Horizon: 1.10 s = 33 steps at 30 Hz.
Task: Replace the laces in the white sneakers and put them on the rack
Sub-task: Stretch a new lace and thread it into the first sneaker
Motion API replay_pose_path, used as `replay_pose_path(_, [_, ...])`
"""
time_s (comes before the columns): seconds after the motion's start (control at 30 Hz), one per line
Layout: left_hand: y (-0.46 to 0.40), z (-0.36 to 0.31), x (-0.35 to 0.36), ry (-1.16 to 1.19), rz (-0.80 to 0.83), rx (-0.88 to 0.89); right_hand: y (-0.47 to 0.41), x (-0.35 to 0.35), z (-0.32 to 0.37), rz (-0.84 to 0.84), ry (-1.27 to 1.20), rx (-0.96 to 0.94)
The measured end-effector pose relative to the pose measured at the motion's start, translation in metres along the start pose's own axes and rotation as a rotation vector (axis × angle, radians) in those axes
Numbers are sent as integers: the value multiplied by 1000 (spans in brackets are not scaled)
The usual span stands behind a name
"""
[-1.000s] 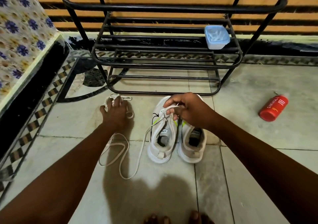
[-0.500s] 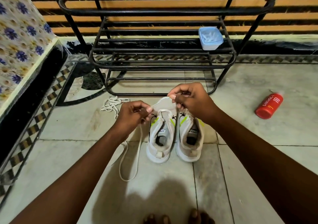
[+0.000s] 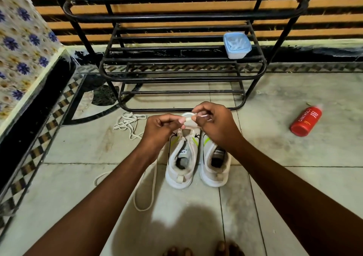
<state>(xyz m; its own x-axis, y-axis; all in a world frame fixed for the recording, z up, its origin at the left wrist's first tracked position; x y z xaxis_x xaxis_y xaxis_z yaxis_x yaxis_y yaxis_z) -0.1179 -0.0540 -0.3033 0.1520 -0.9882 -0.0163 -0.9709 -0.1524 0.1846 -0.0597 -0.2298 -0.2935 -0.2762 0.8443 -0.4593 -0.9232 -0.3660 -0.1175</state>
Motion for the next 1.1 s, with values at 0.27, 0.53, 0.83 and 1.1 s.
replay_pose_path(0.27, [-9, 16, 2, -1, -141, -112, 29, 29, -23, 141, 255, 206])
replay_pose_path(0.53, [-27, 41, 0, -73, -191, -89, 18, 54, -25, 352, 471, 196])
replay_pose_path(0.83, [-31, 44, 8, -472, -141, 199, 12, 61, -32, 197, 501, 239])
replay_pose_path(1.1, [-31, 58, 11, -325, -170, 91, 20, 55, -47, 92, 365, 285])
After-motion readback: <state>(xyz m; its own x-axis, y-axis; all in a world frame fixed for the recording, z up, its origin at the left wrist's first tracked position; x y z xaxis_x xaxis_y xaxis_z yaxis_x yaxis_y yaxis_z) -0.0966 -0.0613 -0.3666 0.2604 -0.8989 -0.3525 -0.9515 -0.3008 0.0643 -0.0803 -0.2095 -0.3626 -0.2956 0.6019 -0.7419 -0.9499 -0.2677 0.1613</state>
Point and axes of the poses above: each hand's wrist, its own y-axis away from the middle knuckle, its own x-axis out of the palm, z = x × y, the point moved 3 cm from there along -y, towards the middle knuckle, and after that the axes turned 4 degrees about z, right-handed, at the moved point
